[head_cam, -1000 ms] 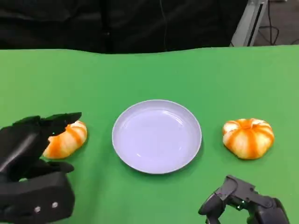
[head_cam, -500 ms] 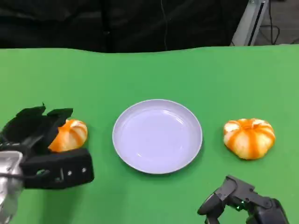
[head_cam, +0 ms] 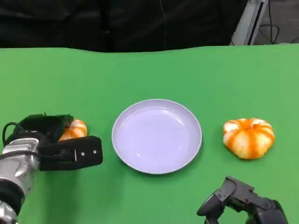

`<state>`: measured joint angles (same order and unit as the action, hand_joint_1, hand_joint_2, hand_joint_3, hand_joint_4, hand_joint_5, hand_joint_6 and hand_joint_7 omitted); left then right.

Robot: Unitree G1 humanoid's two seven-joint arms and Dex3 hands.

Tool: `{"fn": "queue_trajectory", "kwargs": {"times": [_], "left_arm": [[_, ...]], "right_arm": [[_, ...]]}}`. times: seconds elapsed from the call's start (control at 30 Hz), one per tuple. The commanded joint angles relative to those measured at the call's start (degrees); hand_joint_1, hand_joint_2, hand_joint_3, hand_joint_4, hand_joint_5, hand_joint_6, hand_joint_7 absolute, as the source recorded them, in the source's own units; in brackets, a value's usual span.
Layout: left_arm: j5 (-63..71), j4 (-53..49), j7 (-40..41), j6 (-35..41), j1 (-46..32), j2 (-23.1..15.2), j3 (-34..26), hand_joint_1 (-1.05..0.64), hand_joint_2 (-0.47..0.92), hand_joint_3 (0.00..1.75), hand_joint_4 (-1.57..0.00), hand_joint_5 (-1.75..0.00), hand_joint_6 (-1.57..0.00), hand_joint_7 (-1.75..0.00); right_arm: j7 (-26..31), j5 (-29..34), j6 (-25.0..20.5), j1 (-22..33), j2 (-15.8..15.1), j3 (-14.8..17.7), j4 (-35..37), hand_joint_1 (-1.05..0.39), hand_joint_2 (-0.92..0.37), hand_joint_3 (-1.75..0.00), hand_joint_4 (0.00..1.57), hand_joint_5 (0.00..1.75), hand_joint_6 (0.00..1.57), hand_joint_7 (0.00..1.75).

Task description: Grasp the bread from the table and place it into the plate.

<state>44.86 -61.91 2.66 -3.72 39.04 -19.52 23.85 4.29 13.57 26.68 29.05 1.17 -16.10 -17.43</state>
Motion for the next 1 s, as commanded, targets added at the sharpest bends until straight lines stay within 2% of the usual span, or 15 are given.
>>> {"fn": "queue_trajectory", "kwargs": {"times": [0.03,0.07,0.1,0.17,0.2,0.23,0.3,0.37,0.4,0.43,0.5,0.53,0.77,0.87,1.0], "left_arm": [[-3.1,-4.2,6.1,-5.8,-0.8,-0.1,-0.4,-0.27,0.91,0.02,-0.74,-0.74,-0.93,-0.08],[-3.7,-4.4,7.3,-7.2,-1.0,-0.2,-0.5,-0.26,0.89,0.01,-0.79,-1.09,-1.09,-0.18],[-4.1,-4.7,8.2,-8.2,-1.0,-0.3,-0.4,-0.25,0.88,0.01,-0.8,-1.39,-1.11,-0.42],[-4.5,-4.3,11.2,-10.4,-1.2,-0.5,-0.1,-0.24,0.87,0.0,-0.79,-1.61,-0.99,-0.78],[-4.8,-4.0,12.6,-11.6,-1.4,-0.6,-0.1,-0.23,0.89,0.01,-0.79,-1.69,-0.8,-1.23],[-5.1,-3.8,13.6,-12.4,-1.5,-0.7,-0.1,-0.23,0.9,0.02,-0.79,-1.72,-0.69,-1.48],[-5.6,-3.1,15.2,-13.9,-1.4,-0.9,-0.3,-0.22,0.91,0.03,-0.81,-1.74,-0.6,-1.69],[-6.5,-1.0,18.9,-16.8,-1.5,-1.3,-1.2,-0.17,0.92,0.08,-0.84,-1.74,-0.62,-1.73],[-6.8,-0.3,20.1,-17.8,-1.6,-1.4,-1.6,-0.15,0.85,0.26,-0.87,-1.75,-0.65,-1.74],[-7.1,0.0,20.8,-18.3,-1.7,-1.5,-1.8,-0.14,0.67,0.64,-0.89,-1.75,-0.67,-1.74],[-6.9,1.7,24.4,-19.6,-2.1,-2.1,-2.2,-0.12,0.45,1.04,-0.93,-1.75,-0.71,-1.7],[-6.7,2.3,25.7,-20.1,-2.2,-2.3,-2.3,-0.12,0.4,1.14,-0.94,-1.75,-0.73,-1.69],[-5.5,10.9,34.8,-24.0,-4.9,-4.1,-3.0,-0.1,0.29,1.28,-0.93,-1.75,-0.73,-1.74],[-6.3,14.9,34.3,-25.9,-5.4,-4.0,-3.6,-0.09,0.24,1.44,-0.95,-1.75,-0.75,-1.75],[-9.8,21.1,28.0,-27.2,-6.5,-2.9,-4.6,-0.1,0.25,1.5,-0.94,-1.75,-0.73,-1.74]], "right_arm": [[0.4,0.5,0.0,0.5,-0.2,0.0,-1.1,-0.08,-0.35,-1.29,0.71,1.6,0.78,1.31],[0.4,0.5,-0.2,0.6,-0.2,-0.1,-1.2,-0.09,-0.36,-1.29,0.71,1.6,0.78,1.31],[0.4,0.5,-0.3,0.6,-0.2,-0.1,-1.3,-0.1,-0.36,-1.29,0.71,1.6,0.78,1.31],[0.4,0.4,-0.1,0.5,-0.3,0.0,-1.2,-0.1,-0.36,-1.28,0.71,1.6,0.78,1.31],[0.4,0.3,-0.1,0.5,-0.4,0.0,-1.2,-0.1,-0.36,-1.28,0.71,1.6,0.78,1.31],[0.3,0.3,-0.1,0.5,-0.4,0.0,-1.2,-0.09,-0.36,-1.28,0.71,1.59,0.78,1.31],[0.3,0.2,-0.3,0.6,-0.4,0.0,-1.4,-0.09,-0.36,-1.29,0.71,1.59,0.78,1.31],[0.3,0.2,-0.3,0.5,-0.5,0.1,-1.5,-0.08,-0.36,-1.29,0.71,1.59,0.78,1.31],[0.2,0.1,-0.3,0.5,-0.5,0.2,-1.5,-0.08,-0.36,-1.29,0.71,1.59,0.78,1.31],[0.2,0.1,-0.3,0.5,-0.6,0.2,-1.5,-0.08,-0.35,-1.29,0.71,1.6,0.78,1.31],[0.0,-0.2,-0.5,0.5,-0.7,0.3,-1.6,-0.08,-0.35,-1.29,0.71,1.6,0.78,1.31],[0.0,-0.2,-0.5,0.5,-0.7,0.4,-1.7,-0.08,-0.35,-1.29,0.71,1.6,0.78,1.31],[-0.2,-0.9,-0.3,0.5,-0.9,0.5,-1.3,-0.07,-0.35,-1.29,0.71,1.61,0.78,1.32],[-0.1,-0.6,0.1,0.4,-1.0,0.6,-1.1,-0.07,-0.35,-1.29,0.71,1.61,0.78,1.32],[-0.2,-0.8,-0.1,0.4,-1.0,0.6,-1.1,-0.07,-0.35,-1.3,0.71,1.61,0.78,1.32]]}}
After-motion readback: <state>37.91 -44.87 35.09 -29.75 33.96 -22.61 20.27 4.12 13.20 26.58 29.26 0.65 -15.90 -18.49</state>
